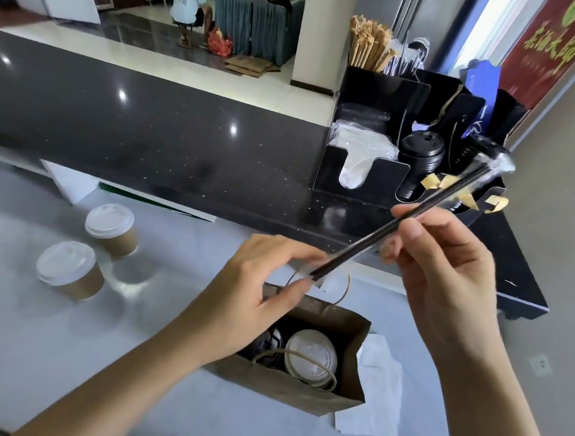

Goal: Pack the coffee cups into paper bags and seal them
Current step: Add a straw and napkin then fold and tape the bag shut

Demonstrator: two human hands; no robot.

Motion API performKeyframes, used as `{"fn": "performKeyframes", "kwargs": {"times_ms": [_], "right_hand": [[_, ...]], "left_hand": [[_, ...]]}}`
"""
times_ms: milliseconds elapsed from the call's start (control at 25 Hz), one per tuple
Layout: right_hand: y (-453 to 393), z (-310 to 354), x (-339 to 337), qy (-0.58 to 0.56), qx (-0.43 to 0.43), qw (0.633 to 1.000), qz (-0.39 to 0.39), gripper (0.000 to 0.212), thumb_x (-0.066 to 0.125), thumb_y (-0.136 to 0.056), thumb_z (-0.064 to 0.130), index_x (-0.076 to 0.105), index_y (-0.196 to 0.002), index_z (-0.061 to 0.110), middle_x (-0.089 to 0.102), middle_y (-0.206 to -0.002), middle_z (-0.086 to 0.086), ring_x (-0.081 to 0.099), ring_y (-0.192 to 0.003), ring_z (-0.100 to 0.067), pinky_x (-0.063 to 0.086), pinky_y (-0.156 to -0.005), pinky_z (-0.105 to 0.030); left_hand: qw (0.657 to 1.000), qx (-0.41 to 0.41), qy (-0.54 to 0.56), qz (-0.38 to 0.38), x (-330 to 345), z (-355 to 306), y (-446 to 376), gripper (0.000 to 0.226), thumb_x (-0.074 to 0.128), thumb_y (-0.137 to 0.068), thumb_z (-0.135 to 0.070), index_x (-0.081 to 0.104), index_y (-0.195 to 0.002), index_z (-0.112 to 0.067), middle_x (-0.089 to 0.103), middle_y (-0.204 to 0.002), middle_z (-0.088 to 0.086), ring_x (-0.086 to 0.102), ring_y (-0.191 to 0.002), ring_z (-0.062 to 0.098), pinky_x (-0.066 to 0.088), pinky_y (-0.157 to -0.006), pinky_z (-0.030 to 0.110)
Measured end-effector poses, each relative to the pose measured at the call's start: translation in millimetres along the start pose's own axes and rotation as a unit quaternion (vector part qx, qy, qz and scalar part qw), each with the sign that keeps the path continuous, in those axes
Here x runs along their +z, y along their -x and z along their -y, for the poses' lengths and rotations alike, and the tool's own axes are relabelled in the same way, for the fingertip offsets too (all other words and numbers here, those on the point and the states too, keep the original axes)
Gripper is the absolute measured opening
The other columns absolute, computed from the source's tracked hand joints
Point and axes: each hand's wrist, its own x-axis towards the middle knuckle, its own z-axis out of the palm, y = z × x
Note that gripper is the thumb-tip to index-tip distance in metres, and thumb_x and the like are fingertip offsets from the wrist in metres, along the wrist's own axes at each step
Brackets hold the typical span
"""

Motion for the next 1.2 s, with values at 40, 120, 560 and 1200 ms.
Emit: {"fn": "performKeyframes", "kwargs": {"times_ms": [40, 120, 560, 1200], "right_hand": [[2.7, 1.0, -1.8, -0.015, -0.005, 1.000, -0.011, 0.010, 0.071, -0.083, 0.025, 0.074, -0.089, 0.018, 0.066, -0.077, -0.002, 0.053, -0.066, -0.021, 0.050, -0.073, -0.029], [9.6, -1.6, -6.6, -0.030, 0.002, 0.999, -0.019, 0.012, 0.071, -0.083, 0.026, 0.072, -0.090, 0.016, 0.063, -0.075, -0.003, 0.052, -0.066, -0.020, 0.048, -0.073, -0.028], [56.8, -58.7, -1.6, 0.205, 0.105, 0.973, 0.024, 0.016, 0.073, -0.087, -0.003, 0.069, -0.083, 0.012, 0.078, -0.094, 0.005, 0.071, -0.079, -0.010, 0.053, -0.073, -0.017], [60.9, -100.9, -4.3, 0.436, -0.028, 0.893, 0.104, 0.022, 0.077, -0.090, 0.010, 0.073, -0.097, 0.030, 0.064, -0.094, 0.015, 0.063, -0.071, -0.009, 0.053, -0.063, -0.026]], "left_hand": [[1.000, 0.005, -0.023, -0.015, -0.1, 6.8, 6.6, 0.027, 0.064, -0.098, -0.026, 0.065, -0.124, -0.030, 0.063, -0.119, -0.023, 0.054, -0.122, 0.011, 0.041, -0.100, 0.017], [0.998, 0.000, -0.059, -0.025, -0.3, 22.4, 21.3, 0.020, 0.066, -0.097, -0.027, 0.066, -0.116, -0.029, 0.064, -0.109, -0.021, 0.055, -0.114, 0.010, 0.042, -0.097, 0.020], [0.973, -0.083, -0.200, 0.083, 7.6, 77.4, 61.0, 0.036, 0.068, -0.077, -0.055, 0.062, -0.110, -0.044, 0.053, -0.134, -0.035, 0.036, -0.131, 0.006, 0.023, -0.111, 0.022], [0.944, -0.134, -0.207, 0.218, 1.0, 75.5, 50.0, 0.103, 0.074, -0.070, -0.067, 0.019, -0.155, -0.050, -0.002, -0.159, -0.043, -0.020, -0.151, 0.000, 0.008, -0.121, 0.025]]}}
